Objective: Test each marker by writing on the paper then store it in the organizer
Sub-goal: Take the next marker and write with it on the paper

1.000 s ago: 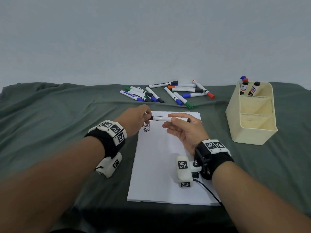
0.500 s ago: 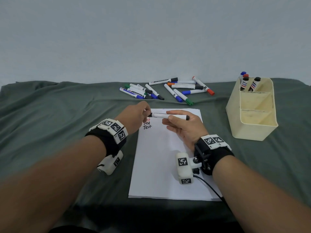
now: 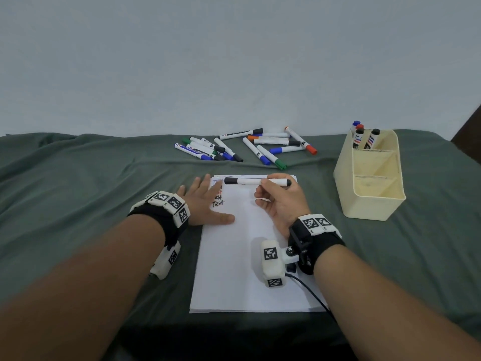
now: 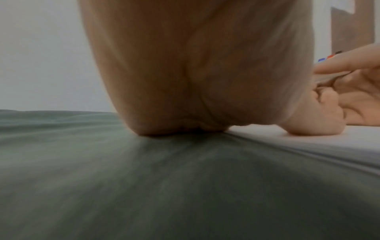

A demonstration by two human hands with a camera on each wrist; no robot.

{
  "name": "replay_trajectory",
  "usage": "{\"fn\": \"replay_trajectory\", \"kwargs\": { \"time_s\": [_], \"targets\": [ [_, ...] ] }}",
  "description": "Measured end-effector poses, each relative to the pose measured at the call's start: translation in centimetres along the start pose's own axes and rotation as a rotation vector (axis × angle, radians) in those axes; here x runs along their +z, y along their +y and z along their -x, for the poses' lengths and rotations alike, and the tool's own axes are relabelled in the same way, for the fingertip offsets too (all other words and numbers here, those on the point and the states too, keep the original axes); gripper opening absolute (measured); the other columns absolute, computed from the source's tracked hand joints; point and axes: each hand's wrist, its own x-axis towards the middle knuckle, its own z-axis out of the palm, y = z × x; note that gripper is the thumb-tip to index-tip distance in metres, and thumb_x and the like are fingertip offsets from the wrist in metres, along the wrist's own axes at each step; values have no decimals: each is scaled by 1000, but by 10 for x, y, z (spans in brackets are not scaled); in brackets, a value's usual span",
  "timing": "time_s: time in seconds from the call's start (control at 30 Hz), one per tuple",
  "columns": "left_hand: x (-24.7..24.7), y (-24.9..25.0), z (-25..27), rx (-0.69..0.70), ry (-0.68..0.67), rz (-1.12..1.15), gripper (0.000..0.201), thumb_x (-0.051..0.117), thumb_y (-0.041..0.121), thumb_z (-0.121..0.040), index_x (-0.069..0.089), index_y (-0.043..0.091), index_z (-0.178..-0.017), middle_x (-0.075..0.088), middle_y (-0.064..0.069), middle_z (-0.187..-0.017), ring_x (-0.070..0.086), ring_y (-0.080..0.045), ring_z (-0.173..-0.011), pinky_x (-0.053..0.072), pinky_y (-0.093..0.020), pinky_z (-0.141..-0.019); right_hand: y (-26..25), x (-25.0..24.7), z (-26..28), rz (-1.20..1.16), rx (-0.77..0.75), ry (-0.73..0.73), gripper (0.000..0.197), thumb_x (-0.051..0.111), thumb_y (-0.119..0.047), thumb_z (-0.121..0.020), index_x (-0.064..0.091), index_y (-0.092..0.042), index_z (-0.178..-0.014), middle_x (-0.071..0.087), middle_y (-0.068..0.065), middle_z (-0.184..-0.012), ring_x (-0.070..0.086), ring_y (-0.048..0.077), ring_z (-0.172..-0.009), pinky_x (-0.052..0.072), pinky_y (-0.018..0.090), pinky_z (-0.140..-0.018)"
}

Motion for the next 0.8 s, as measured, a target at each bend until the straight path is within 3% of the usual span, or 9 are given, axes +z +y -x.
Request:
{"fn": "replay_trajectory", "kwargs": {
  "time_s": [0.2, 0.37, 0.43, 0.5, 0.6, 0.7, 0.8],
  "targets": [
    [2, -2, -6, -7, -16, -32, 120, 36, 95, -66, -19, 34, -152, -27, 0, -161, -18, -26, -149, -1, -56, -119, -11, 9, 2, -42, -60, 28, 9, 73, -3, -90, 69, -10, -93, 61, 5, -71, 60, 14, -58, 57, 27, -63],
    [1, -2, -6, -4, -30, -22, 120, 35, 96, -65, -20, 34, -152, -28, 1, -160, -18, -26, -150, -1, -57, -119, -57, 14, -4, 250, -311, 89, 7, 70, -20, -93, 73, -25, -90, 62, -7, -71, 61, 9, -64, 54, 28, -62],
    [1, -2, -6, -3, -33, -27, 120, 34, 96, -65, -20, 34, -152, -28, 1, -160, -17, -26, -150, -1, -57, -119, -92, 12, -11, 408, -434, 153, 6, 67, -23, -95, 70, -27, -99, 68, -10, -83, 66, 6, -73, 59, 32, -68],
    [1, -1, -6, -4, -32, -32, 120, 32, 97, -65, -20, 34, -152, -28, 1, -160, -17, -26, -150, -1, -57, -119, -131, 7, -18, 560, -560, 247, 18, 64, -24, -97, 64, -29, -114, 68, -10, -97, 69, 9, -84, 61, 39, -80],
    [2, -1, -5, -8, -24, -30, 118, 32, 96, -67, -19, 34, -153, -27, 1, -161, -17, -25, -150, -1, -56, -119, -185, -7, -25, 665, -732, 368, 40, 62, -21, -97, 52, -33, -134, 62, -11, -94, 67, 15, -88, 59, 43, -84],
    [3, 1, -3, -11, -9, -22, 116, 35, 94, -69, -18, 34, -153, -25, 1, -161, -16, -24, -150, -1, -55, -119, -227, -29, -26, 743, -847, 473, 54, 60, -21, -97, 43, -40, -144, 59, -10, -88, 67, 12, -84, 59, 37, -81],
    [2, 2, -1, -15, -14, -20, 116, 35, 94, -69, -19, 34, -153, -25, 1, -161, -17, -24, -150, -1, -55, -119, -248, -49, -25, 851, -910, 526, 50, 59, -21, -97, 45, -44, -139, 60, -8, -93, 65, 9, -83, 57, 26, -74]
  ]
}}
